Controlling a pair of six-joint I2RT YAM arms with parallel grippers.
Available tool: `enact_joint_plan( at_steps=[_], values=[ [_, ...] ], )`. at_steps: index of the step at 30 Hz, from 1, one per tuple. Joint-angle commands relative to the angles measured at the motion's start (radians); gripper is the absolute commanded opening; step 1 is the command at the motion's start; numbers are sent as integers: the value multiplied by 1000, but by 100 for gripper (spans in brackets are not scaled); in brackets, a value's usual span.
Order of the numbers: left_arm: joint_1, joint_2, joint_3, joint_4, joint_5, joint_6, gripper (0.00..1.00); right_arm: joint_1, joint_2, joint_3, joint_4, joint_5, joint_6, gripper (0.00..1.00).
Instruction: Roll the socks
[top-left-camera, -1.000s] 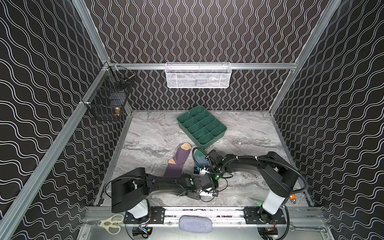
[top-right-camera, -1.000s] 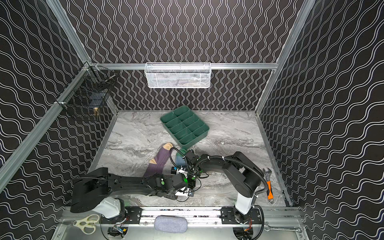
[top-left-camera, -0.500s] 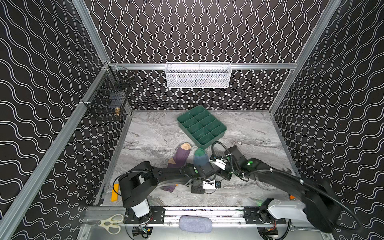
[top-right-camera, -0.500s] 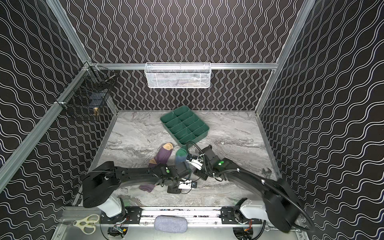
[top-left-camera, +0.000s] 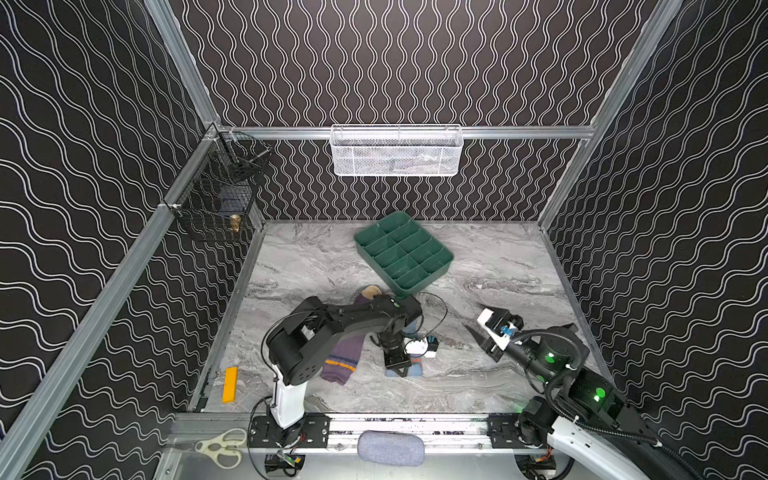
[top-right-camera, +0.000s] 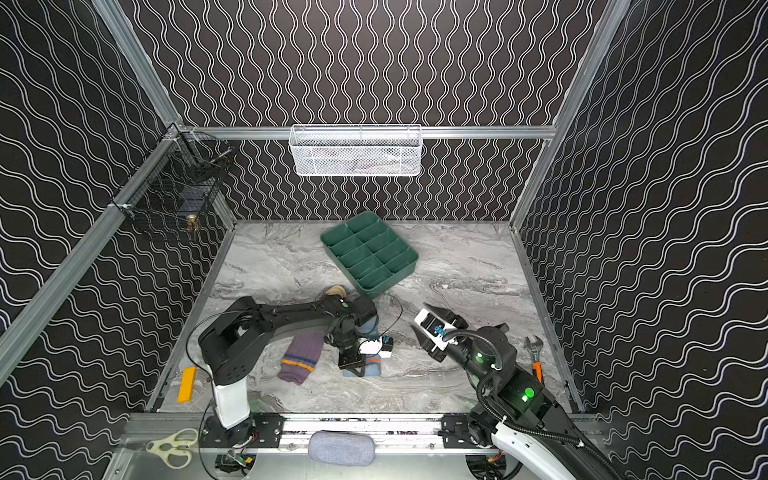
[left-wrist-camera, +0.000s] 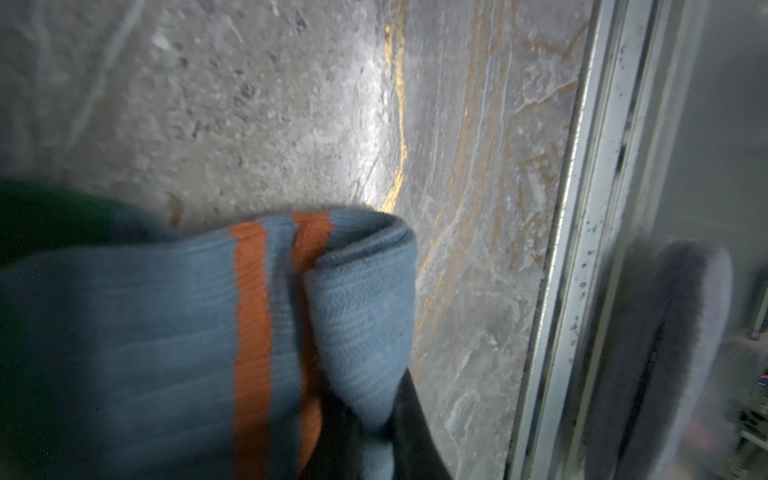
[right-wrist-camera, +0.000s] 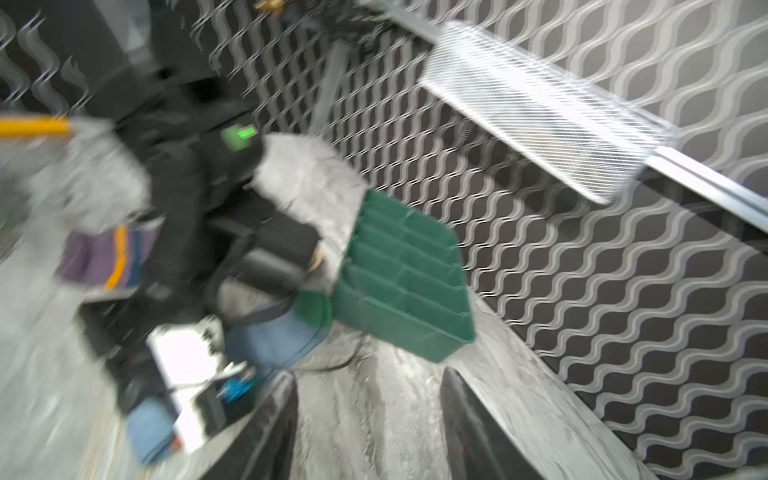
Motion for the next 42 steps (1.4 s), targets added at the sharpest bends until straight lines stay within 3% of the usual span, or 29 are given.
enact_joint_plan(
  at_steps=[1, 7, 12, 18, 27, 30, 33, 35, 39, 42],
  values=[
    [16, 88, 16, -44, -151, -9, 0, 37, 88, -13, -198, -47, -126, 55],
    [46, 165, 81, -40, -177, -30, 0, 422, 381, -45, -160, 316, -96, 55],
    [54, 186, 98, -28, -173, -26, 0, 542, 590, -62, 73, 334, -86, 54],
    [65, 210, 106, -21, -168, -18, 0, 558, 784, -110, 356, 322, -159, 54],
    [75, 240, 127, -17, -153, -12, 0, 556, 966, -95, 456, 253, -178, 49],
    [74, 247, 139, -19, -147, -11, 0, 556, 1011, -99, 464, 241, -154, 42],
    [75, 242, 138, -9, -146, -15, 1, 556, 1041, -87, 427, 219, -122, 25],
    [75, 233, 126, 12, -157, -21, 15, 556, 1044, -67, 368, 186, -101, 14],
    [75, 192, 98, 54, -177, -32, 31, 556, 1018, -50, 256, 133, -67, 0],
    [75, 120, 60, 123, -223, -61, 44, 556, 980, -42, 170, 98, -24, 0]
  ],
)
